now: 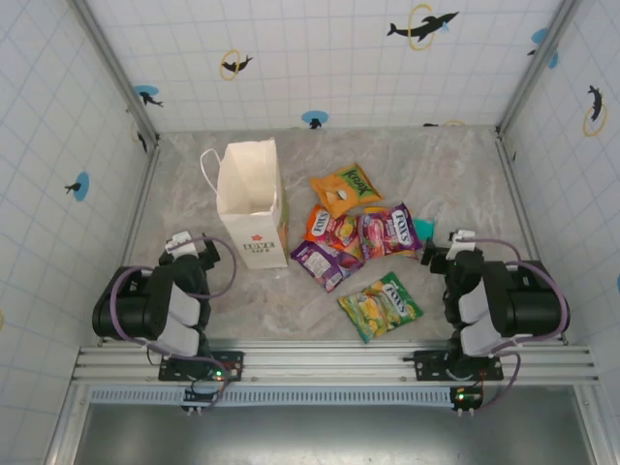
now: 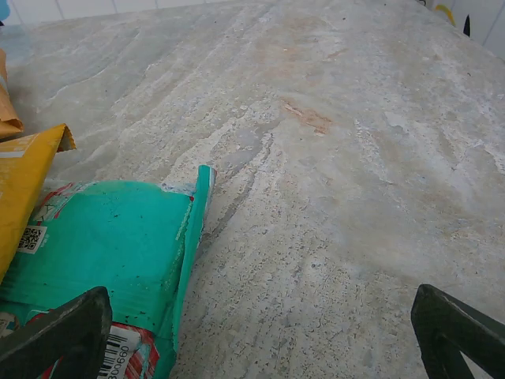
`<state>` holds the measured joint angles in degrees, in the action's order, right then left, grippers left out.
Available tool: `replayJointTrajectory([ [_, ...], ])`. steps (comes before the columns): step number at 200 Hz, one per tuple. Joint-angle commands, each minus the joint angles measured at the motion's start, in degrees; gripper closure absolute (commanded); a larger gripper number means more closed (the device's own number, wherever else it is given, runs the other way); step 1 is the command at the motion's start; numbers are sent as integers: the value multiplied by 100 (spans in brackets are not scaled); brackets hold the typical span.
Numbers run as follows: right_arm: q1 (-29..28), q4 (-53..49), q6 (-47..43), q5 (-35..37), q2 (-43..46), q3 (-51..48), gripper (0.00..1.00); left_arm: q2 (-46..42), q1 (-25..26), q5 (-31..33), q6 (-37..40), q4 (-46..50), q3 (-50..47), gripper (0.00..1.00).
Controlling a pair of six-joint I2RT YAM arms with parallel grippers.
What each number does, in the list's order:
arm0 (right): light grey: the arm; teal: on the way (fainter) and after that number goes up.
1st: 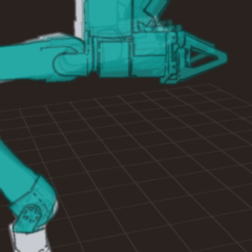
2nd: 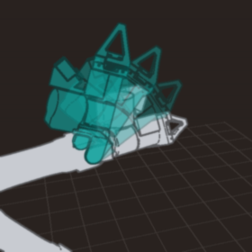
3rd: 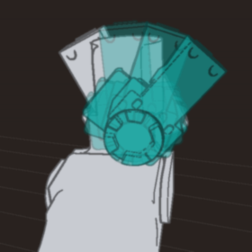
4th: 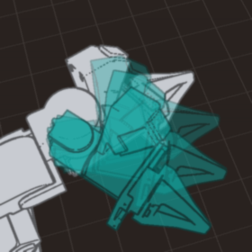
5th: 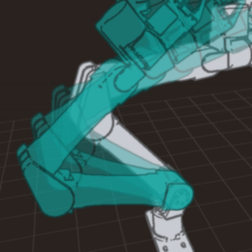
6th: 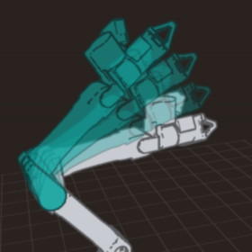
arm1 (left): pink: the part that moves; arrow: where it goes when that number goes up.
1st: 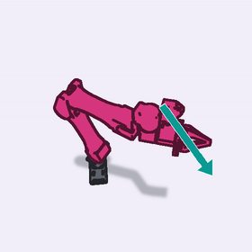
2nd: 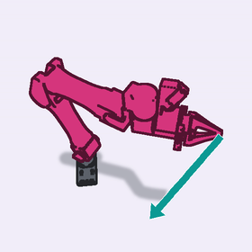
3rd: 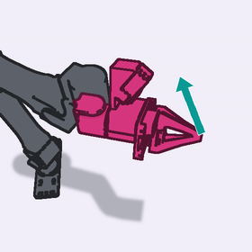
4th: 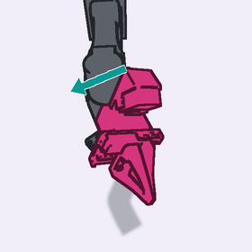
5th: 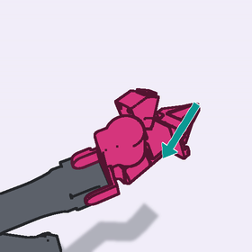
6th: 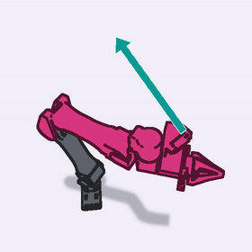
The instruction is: Place the snacks into the paper bag
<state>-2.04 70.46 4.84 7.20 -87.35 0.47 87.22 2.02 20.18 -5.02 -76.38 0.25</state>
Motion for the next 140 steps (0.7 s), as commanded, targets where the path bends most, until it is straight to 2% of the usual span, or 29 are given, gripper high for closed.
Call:
replayJointTrajectory([
  [1,-15,109,-69,-25,36,-38,0,-31,-35,3,-140,-61,-170,2],
  [140,1,88,-55,-51,36,-21,0,-21,-40,3,-140,-63,-166,2],
])
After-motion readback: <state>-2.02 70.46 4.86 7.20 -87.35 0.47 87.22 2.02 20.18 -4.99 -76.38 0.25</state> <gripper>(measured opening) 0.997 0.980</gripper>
